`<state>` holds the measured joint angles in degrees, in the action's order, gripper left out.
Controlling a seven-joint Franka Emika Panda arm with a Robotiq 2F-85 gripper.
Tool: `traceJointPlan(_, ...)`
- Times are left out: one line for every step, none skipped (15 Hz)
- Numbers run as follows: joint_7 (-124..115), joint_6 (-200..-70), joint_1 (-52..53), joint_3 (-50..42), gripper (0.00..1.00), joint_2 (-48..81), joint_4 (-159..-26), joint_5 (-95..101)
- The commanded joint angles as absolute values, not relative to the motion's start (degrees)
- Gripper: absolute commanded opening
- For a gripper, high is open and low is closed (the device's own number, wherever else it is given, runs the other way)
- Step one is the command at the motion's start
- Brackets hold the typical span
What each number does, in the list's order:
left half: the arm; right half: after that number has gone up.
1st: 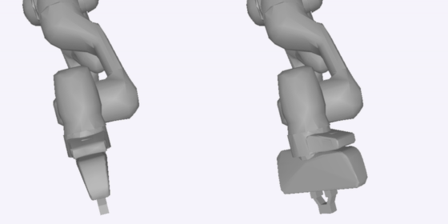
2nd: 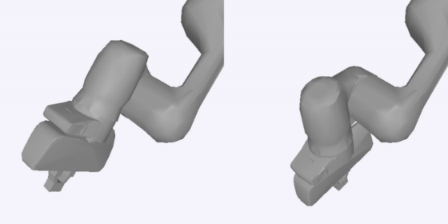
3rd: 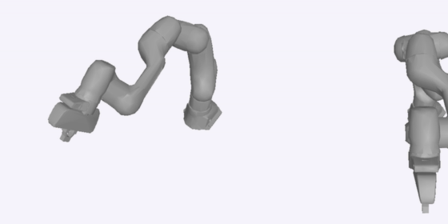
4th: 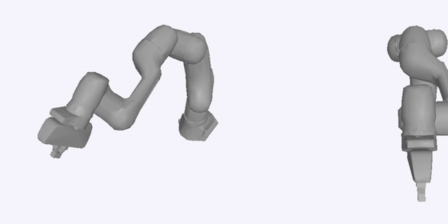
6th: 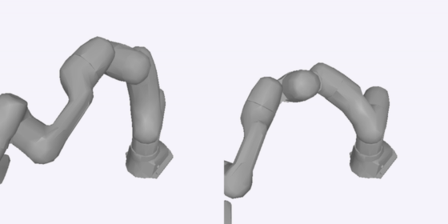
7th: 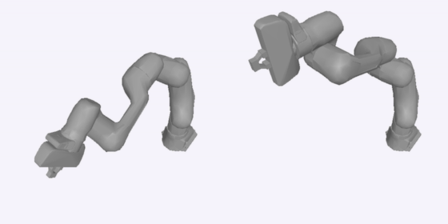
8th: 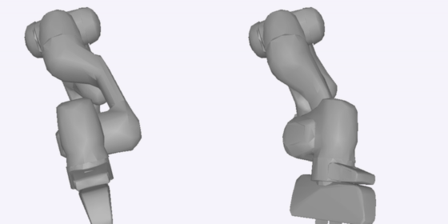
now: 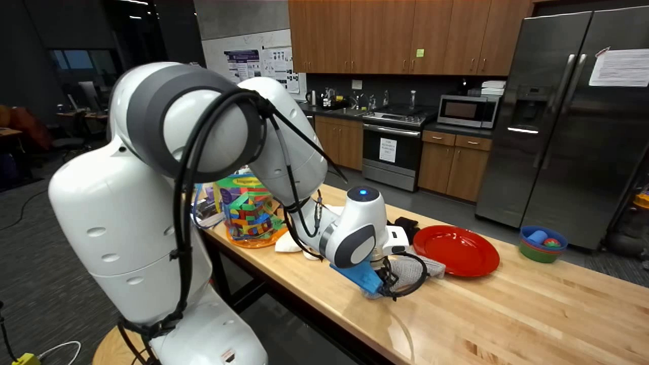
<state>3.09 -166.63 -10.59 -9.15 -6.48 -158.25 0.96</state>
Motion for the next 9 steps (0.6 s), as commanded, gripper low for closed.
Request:
traceJointPlan(4.7,-167.5,-12.4,-11.5,0.04,-7.3,-159.7,1.6)
traceJointPlan(5.1,-167.5,-12.8,-12.1,0.04,-7.1,-159.5,1.6)
traceJointPlan(5.7,-167.6,-13.2,-12.8,0.04,-7.1,-159.5,1.5)
traceJointPlan(6.3,-167.7,-13.6,-13.4,0.04,-7.0,-159.4,1.5)
traceJointPlan(6.9,-167.8,-14.0,-14.0,0.04,-6.7,-159.3,1.4)
traceJointPlan(7.6,-167.8,-14.3,-14.7,0.04,-6.7,-159.2,1.2)
traceJointPlan(8.3,-167.9,-14.7,-15.5,0.04,-6.4,-159.1,1.0)
traceJointPlan(9.2,-167.9,-14.9,-16.3,0.04,-6.3,-159.0,0.6)
traceJointPlan(9.8,-168.0,-15.3,-17.0,0.04,-6.1,-158.9,0.3)
